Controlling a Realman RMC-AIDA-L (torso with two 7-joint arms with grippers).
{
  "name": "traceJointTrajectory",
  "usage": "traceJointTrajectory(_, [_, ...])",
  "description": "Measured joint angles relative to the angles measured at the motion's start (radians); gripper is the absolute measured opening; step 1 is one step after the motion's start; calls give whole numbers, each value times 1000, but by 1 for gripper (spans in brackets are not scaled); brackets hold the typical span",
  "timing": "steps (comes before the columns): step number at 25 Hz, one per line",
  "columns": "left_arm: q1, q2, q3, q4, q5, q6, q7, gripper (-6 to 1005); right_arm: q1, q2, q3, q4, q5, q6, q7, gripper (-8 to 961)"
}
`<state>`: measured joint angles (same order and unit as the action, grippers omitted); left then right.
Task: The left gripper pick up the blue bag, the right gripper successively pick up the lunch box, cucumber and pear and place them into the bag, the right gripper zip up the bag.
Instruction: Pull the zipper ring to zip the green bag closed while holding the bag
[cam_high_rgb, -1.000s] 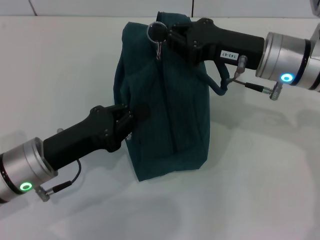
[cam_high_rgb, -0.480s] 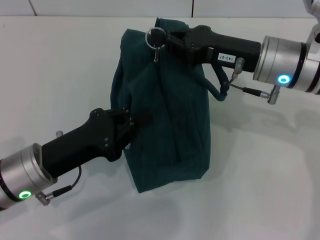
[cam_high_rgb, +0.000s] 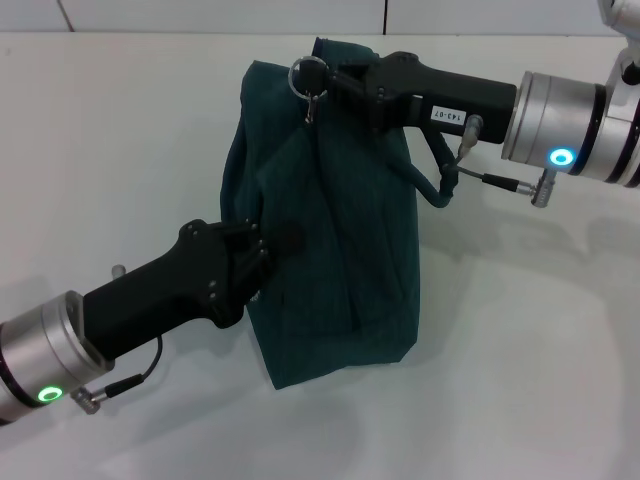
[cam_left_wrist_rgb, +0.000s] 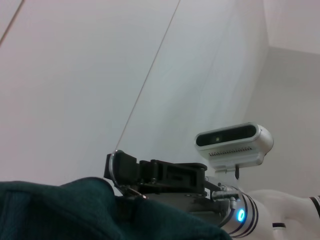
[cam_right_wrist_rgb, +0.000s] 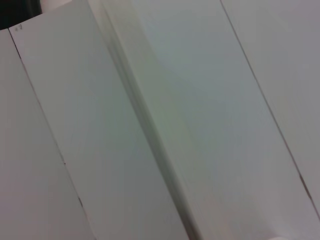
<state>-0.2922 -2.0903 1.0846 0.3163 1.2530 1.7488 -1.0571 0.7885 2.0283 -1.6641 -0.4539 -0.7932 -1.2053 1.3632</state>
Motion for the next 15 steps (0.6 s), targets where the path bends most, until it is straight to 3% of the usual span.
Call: traceJointTrajectory(15, [-8,5,27,0,-1,32,4,52,12,-5,8,-9,-1,32,-14,103])
